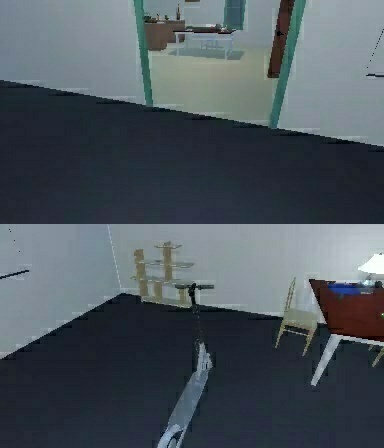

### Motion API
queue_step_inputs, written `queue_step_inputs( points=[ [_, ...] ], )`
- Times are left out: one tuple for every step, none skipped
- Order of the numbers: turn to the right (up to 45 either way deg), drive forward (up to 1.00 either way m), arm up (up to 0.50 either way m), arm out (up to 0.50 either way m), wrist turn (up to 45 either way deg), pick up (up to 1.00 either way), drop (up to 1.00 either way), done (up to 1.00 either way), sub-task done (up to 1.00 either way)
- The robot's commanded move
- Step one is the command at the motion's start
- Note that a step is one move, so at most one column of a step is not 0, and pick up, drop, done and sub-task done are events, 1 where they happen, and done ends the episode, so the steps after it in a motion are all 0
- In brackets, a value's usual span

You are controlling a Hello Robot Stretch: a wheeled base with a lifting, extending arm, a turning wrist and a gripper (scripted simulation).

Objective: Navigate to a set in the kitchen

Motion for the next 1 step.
queue_step_inputs(
  points=[
    [0.0, 1.00, 0.00, 0.00, 0.0, 0.00, 0.00, 0.00, 0.00]
  ],
)
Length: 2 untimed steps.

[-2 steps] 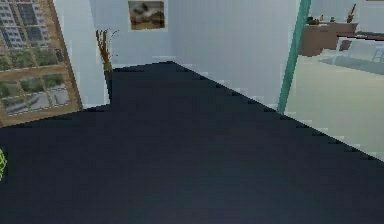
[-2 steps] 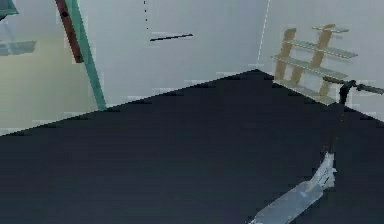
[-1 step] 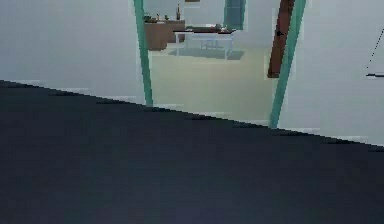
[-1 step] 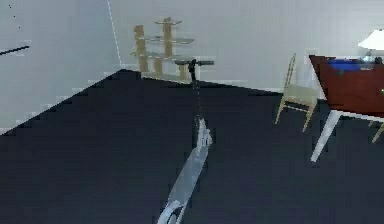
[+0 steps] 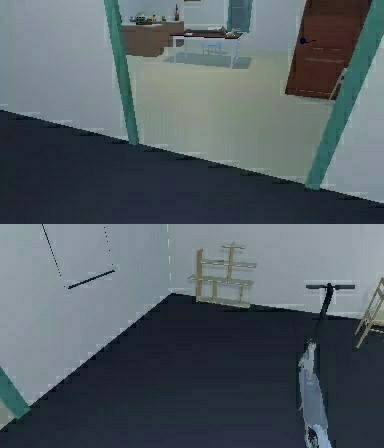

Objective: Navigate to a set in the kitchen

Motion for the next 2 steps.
queue_step_inputs(
  points=[
    [0.0, 1.00, 0.00, 0.00, 0.0, 0.00, 0.00, 0.00, 0.00],
    [3.0, 0.00, 0.00, 0.00, 0.0, 0.00, 0.00, 0.00, 0.00]
  ],
)
